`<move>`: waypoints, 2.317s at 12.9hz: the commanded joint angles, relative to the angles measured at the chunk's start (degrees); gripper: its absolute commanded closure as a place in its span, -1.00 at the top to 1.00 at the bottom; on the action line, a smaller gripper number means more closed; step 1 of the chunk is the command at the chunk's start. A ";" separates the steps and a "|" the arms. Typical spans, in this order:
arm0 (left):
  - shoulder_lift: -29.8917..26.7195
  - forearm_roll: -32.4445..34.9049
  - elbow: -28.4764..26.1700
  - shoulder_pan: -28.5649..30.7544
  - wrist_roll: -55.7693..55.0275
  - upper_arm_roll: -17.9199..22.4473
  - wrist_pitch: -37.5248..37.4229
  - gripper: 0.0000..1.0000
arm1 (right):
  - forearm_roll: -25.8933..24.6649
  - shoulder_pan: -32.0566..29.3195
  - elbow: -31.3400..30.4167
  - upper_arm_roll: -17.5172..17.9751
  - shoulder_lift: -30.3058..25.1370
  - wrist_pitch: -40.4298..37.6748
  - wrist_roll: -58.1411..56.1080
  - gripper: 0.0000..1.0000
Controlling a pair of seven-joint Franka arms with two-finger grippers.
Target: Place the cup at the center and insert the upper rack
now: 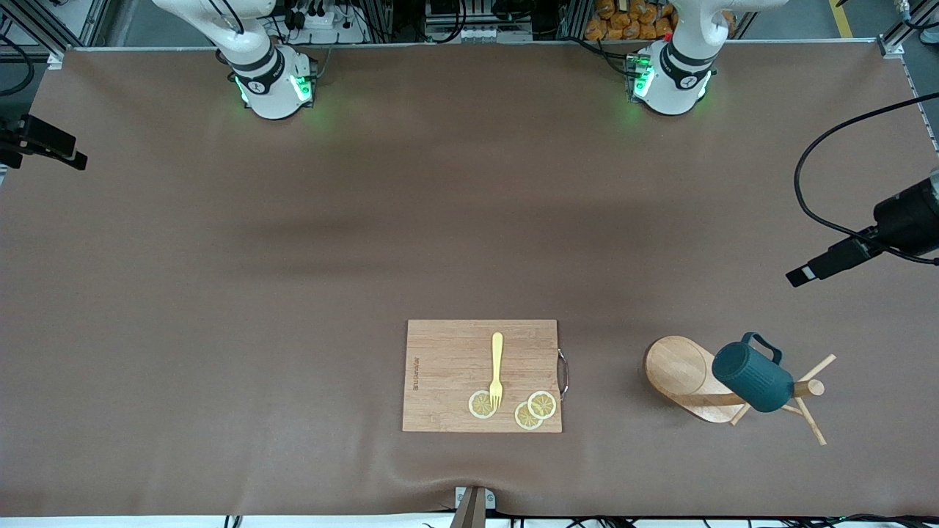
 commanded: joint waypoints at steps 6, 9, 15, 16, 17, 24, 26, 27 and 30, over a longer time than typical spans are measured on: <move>-5.57 20.21 -2.80 1.72 -1.33 -8.99 -2.94 1.00 | -0.20 0.19 1.12 0.08 0.32 -0.59 1.09 1.00; -6.98 20.66 -3.15 3.31 4.80 -10.58 -6.98 1.00 | -0.20 0.19 1.12 0.08 0.32 -0.59 1.09 1.00; -10.23 21.71 -3.50 4.72 12.29 -13.47 -13.31 1.00 | -0.20 0.19 1.12 0.08 0.32 -0.59 1.09 1.00; -10.58 25.11 -3.41 4.90 11.69 -16.09 -13.58 1.00 | -0.20 0.19 1.12 0.08 0.32 -0.59 1.09 1.00; -11.28 25.93 -3.41 6.64 11.59 -18.56 -14.63 1.00 | -0.20 0.19 1.12 0.08 0.32 -0.59 1.09 1.00; -10.94 25.06 2.11 7.89 11.77 -19.81 -20.08 1.00 | -0.20 0.19 1.12 0.08 0.32 -0.59 1.09 1.00; -10.67 24.97 2.74 4.31 9.59 -15.36 -21.49 1.00 | -0.20 0.19 1.12 0.08 0.32 -0.59 1.09 1.00; -10.68 24.97 2.74 2.28 9.14 -13.07 -21.41 1.00 | -0.20 0.19 1.12 0.08 0.32 -0.59 1.09 1.00; -10.59 24.62 2.04 1.91 9.75 -12.52 -21.06 1.00 | -0.20 0.19 1.12 0.08 0.32 -0.59 1.09 1.00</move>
